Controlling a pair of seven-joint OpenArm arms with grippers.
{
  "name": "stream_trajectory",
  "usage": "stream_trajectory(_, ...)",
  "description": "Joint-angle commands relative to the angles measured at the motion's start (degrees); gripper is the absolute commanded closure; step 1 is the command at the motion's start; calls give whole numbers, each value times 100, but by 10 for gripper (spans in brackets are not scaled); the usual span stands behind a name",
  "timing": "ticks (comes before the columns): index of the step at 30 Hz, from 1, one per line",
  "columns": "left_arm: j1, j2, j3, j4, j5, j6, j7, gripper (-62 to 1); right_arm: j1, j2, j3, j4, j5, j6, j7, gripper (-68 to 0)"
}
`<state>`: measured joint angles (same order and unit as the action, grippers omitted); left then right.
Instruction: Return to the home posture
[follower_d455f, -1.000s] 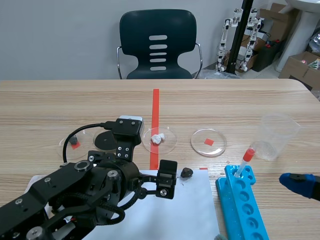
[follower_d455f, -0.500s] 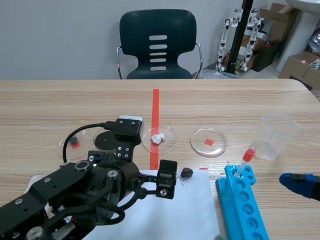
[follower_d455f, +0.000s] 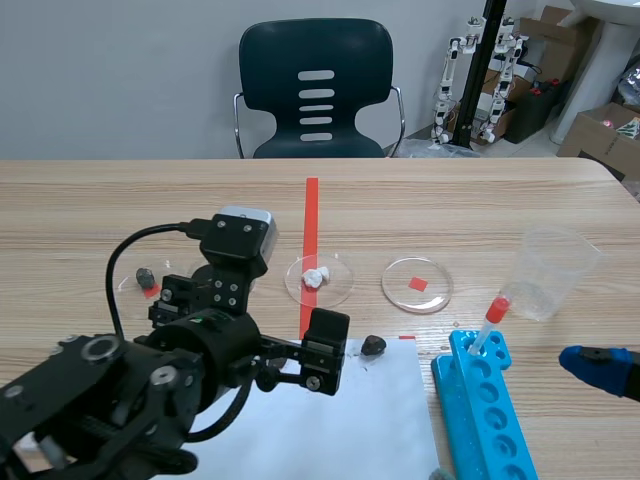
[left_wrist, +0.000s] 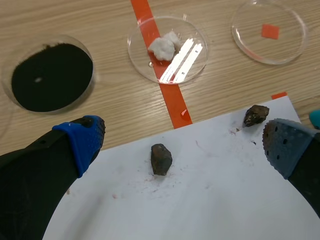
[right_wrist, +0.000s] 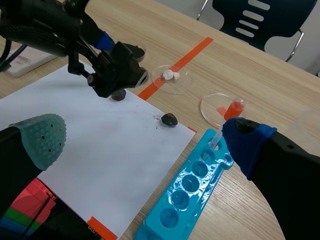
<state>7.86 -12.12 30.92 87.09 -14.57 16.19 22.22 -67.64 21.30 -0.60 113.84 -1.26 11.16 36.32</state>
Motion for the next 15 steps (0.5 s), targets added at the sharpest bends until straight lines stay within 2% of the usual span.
stream_trajectory(1,247,-210,-210,339,74,-92,-118,-623,4,0,22,79,39,-22,85,-679)
stream_trajectory(6,1156,-621,-1071,1174,72,-691,-450,-623,4,0,22,79,39,-22,85,-679)
stream_trajectory(12,2461,-732,-2291,2114,122,-1928,-970,-623,4,0,22,79,39,-22,85,-679)
stream_trajectory(15,3086,-730,-2800,2507,223,-2343,-1316,-623,4,0,22,79,39,-22,85,-679)
